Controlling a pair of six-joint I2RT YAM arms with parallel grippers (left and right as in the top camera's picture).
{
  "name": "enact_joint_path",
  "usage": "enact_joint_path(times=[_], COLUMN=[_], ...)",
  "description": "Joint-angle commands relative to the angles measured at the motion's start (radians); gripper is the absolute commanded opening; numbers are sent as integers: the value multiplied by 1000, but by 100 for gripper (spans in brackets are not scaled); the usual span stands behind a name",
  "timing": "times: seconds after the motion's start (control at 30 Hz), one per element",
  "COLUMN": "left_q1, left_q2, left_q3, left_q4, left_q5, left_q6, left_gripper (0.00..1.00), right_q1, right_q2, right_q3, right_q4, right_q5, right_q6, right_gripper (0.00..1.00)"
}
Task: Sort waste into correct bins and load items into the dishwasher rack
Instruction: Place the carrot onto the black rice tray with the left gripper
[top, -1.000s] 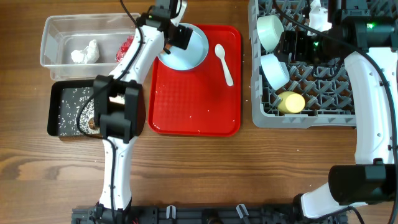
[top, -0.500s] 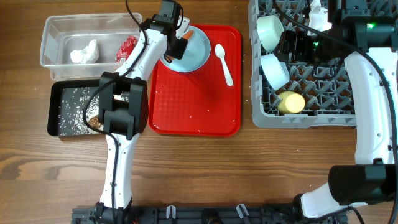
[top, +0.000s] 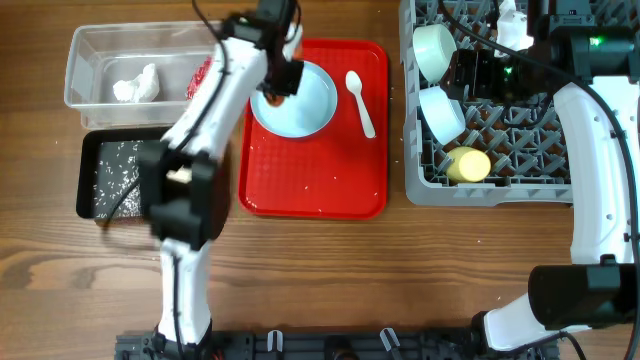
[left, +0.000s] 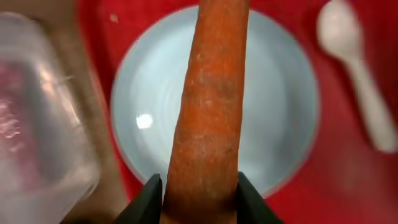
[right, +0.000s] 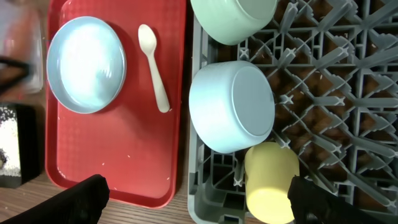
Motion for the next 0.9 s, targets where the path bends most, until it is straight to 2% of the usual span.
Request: enact_joint_path(times=[0.0, 0.1, 0.17, 0.23, 0.37, 0.47, 0.57, 0.7, 0.77, 0.8, 0.83, 0.87], left_q1=[17, 65, 129, 232, 402, 462, 474, 474, 474, 474, 474, 474], left_q2=[-253, -309, -305, -305, -305, -305, -305, -305, -305, -305, -305, -307], left_q3=[15, 14, 9, -64, -299, -504, -654, -856, -909, -926, -928, -927], left_q4=[-149, -320, -453, -484, -403, -215, -48, 223, 292, 316, 321, 320], left_q5=[-50, -104, -149, -153, -133, -122, -118, -112, -111, -111, -111, -111], left_q6=[-53, -118, -225, -287, -334, -333, -334, -365, -396, -405, -405, -405], left_gripper=[8, 6, 4, 4, 4, 4, 6, 24, 41, 50, 74, 86], right_q1=[3, 7, 27, 77, 216, 304, 341, 351, 351, 355, 360, 365], right_q2=[-6, -6, -6, -3, 34, 94, 163, 271, 312, 338, 355, 371], right_q3=[2, 2, 2, -6, -56, -93, -93, -93, -93, -93, -93, -93], right_q4=[4, 13, 30, 74, 234, 355, 402, 440, 447, 452, 457, 468], right_q5=[-16, -82, -95, -95, -95, -81, -80, -81, -92, -92, -92, -91], right_q6=[-5, -5, -3, -3, 52, 76, 76, 76, 77, 77, 77, 76], right_gripper=[96, 96, 95, 96, 95, 96, 95, 95, 95, 95, 94, 94])
